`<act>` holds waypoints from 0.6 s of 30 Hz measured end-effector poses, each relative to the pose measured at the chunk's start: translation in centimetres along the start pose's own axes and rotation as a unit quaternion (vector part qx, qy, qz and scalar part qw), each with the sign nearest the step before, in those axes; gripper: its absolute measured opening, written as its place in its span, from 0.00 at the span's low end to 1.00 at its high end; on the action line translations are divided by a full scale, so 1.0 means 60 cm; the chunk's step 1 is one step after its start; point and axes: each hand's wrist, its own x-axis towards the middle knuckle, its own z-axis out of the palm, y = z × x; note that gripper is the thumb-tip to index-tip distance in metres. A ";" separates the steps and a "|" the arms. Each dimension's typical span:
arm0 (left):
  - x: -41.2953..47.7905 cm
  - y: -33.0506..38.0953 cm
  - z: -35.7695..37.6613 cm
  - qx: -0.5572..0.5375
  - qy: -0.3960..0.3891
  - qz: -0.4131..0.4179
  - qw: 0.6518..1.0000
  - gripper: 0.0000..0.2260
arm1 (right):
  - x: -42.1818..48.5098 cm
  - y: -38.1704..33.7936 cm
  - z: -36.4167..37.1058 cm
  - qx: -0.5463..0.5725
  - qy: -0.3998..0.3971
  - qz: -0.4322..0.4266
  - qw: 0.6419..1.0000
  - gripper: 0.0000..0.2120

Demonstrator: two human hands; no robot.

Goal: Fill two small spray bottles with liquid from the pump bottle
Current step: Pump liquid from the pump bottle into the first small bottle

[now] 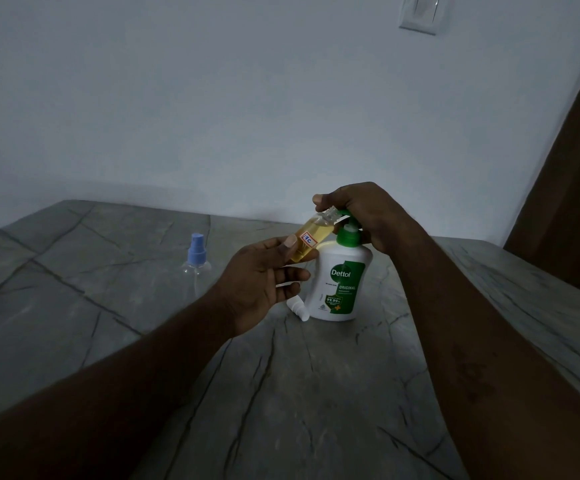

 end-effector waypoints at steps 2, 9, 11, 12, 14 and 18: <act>-0.001 0.000 0.000 -0.003 0.000 0.000 1.000 0.22 | 0.003 0.002 0.000 0.003 -0.002 0.001 1.000 0.05; 0.000 -0.003 -0.003 0.010 0.002 -0.003 1.000 0.19 | 0.006 0.006 -0.001 -0.018 0.004 0.008 1.000 0.09; 0.000 -0.003 -0.003 0.017 0.004 -0.004 1.000 0.19 | 0.005 0.005 -0.002 -0.021 0.003 0.006 1.000 0.09; 0.000 -0.003 -0.003 0.021 0.004 -0.003 1.000 0.20 | 0.004 0.004 -0.003 -0.026 0.004 0.004 1.000 0.08; -0.001 -0.003 -0.002 0.028 0.002 -0.002 1.000 0.22 | 0.005 0.002 -0.004 -0.032 0.008 0.000 0.999 0.07; 0.000 -0.002 -0.002 0.031 0.003 0.000 1.000 0.18 | 0.003 0.001 -0.003 -0.021 0.001 0.002 1.000 0.05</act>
